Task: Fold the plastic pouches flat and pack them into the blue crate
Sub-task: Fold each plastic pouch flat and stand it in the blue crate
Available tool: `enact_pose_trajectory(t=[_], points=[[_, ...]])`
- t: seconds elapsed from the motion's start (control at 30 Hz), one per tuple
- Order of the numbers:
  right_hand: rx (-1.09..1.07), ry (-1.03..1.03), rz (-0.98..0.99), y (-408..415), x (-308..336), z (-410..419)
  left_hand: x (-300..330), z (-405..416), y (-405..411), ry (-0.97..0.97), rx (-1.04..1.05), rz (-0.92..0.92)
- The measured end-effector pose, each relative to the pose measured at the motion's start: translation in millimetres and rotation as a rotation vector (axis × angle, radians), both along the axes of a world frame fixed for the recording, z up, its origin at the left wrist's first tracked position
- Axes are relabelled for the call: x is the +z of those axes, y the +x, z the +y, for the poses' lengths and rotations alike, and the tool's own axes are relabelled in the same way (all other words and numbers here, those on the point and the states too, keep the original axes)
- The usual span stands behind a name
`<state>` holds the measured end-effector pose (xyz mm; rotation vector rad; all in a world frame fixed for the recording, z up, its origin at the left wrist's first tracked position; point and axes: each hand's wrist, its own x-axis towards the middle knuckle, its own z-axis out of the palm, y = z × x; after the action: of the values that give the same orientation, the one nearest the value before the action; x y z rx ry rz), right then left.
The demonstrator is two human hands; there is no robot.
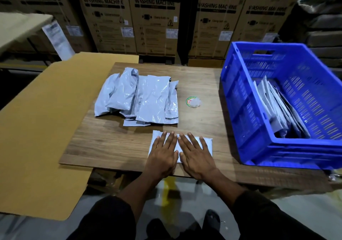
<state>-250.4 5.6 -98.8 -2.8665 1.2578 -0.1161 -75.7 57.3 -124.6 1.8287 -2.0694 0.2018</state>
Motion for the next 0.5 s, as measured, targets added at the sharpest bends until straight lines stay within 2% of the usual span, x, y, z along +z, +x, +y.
enact_pose_trajectory(t=[0.5], points=[[-0.035,0.037,0.035,3,7,3,11,0,8,0.196,0.068,0.018]])
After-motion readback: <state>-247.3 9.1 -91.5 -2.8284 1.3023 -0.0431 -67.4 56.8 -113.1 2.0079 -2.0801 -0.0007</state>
